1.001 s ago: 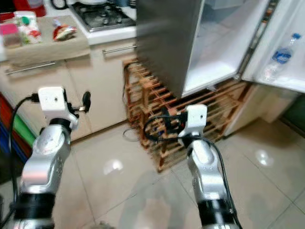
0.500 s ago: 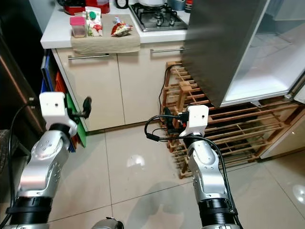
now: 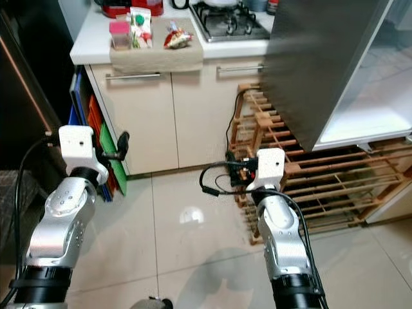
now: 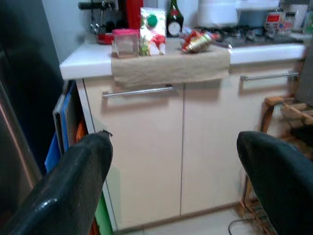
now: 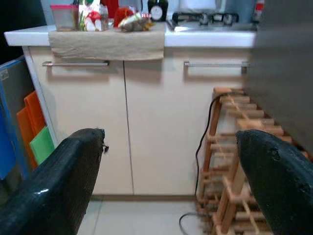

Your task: Restocking fridge

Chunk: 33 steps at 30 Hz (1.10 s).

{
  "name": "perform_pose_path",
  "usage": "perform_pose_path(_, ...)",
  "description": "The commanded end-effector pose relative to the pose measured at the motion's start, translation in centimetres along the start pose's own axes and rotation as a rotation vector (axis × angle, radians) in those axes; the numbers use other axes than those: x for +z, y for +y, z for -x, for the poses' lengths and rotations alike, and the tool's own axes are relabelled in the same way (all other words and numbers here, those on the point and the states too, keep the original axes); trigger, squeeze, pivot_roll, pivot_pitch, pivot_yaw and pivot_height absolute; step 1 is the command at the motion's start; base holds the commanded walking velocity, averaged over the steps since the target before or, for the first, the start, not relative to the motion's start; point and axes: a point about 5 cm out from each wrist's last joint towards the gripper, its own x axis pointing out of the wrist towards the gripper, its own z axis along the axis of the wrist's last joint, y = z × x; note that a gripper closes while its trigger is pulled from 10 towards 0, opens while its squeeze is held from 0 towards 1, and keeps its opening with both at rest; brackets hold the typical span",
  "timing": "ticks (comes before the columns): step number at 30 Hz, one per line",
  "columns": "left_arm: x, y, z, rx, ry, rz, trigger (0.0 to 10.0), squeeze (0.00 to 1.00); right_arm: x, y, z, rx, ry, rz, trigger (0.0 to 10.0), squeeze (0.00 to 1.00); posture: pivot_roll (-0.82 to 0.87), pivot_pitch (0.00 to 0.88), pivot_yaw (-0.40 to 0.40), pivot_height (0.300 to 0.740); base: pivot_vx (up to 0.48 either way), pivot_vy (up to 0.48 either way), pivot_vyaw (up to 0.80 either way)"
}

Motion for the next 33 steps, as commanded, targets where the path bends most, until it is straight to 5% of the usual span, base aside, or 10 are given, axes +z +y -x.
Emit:
perform_pose_path(1, -0.2, 0.5, -0.4, 0.011, 0.012, -0.021, 10.0, 0.00, 0.7, 0.5, -0.8, 0.018, -0.029, 0.019, 10.0, 0.01, 0.01, 0.000, 0.021, 0.740, 0.480, 0.000, 0.54)
perform_pose_path(6, 0.5, 0.2, -1.1, 0.009, -0.019, -0.021, 10.0, 0.00, 1.0, -0.2, -1.9, -0.031, -0.021, 0.185, 10.0, 0.00, 0.01, 0.000, 0.018, 0.740, 0.480, 0.000, 0.68)
perform_pose_path(13, 0.6, 0.0, -1.2, 0.007, -0.029, -0.021, 10.0, 0.00, 1.3, -0.2, -2.0, -0.055, -0.057, 0.106, 10.0, 0.00, 0.01, 0.000, 0.019, 0.740, 0.480, 0.000, 0.00)
perform_pose_path(33, 2.5, -1.1, -2.2, -0.061, -0.119, -0.050, 10.0, 0.00, 2.8, -0.4, -2.1, -0.092, -0.143, 0.090, 10.0, 0.00, 0.00, 0.000, 0.014, 0.740, 0.472, 0.000, 0.22)
